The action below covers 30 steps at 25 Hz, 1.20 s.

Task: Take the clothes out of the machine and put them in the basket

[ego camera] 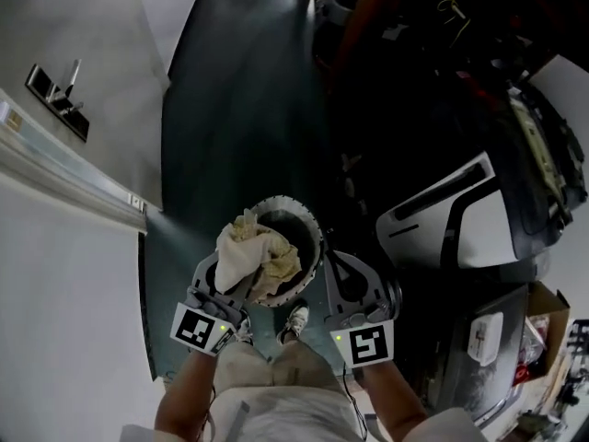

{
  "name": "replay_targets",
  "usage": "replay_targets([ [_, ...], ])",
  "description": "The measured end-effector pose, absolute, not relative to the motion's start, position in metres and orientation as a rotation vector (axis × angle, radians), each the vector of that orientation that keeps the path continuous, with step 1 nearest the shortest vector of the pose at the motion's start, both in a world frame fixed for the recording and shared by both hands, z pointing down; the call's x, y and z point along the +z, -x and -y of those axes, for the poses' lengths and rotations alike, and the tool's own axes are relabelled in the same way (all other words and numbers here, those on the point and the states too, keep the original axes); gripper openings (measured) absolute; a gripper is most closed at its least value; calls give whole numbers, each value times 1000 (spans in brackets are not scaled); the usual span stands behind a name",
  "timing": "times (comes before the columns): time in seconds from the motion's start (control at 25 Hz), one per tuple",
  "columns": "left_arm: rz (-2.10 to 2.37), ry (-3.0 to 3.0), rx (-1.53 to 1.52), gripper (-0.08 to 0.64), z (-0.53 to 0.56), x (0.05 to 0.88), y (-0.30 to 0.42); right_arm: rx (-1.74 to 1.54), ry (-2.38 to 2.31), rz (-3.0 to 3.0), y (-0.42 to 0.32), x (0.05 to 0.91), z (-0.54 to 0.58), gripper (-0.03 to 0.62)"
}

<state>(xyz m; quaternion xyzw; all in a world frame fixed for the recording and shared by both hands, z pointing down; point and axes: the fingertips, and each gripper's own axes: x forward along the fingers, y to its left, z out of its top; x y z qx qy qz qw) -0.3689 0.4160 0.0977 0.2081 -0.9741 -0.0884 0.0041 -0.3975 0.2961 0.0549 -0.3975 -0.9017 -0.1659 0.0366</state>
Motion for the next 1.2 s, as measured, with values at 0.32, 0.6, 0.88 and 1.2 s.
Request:
replay_targets([
  [0.32, 2898, -464, -329, 141, -404, 247, 395, -452, 1370, 2575, 413, 163, -311, 14],
  [0.6, 2740, -422, -303, 147, -381, 406, 416, -473, 1374, 2427, 420, 273, -304, 14],
  [0.88, 2599, -406, -253, 155, -355, 536, 428, -424, 1386, 2335, 418, 367, -289, 14],
  [1.2, 2476, -386, -248, 185, -329, 637, 443, -412, 1403, 2297, 425, 433, -277, 14],
])
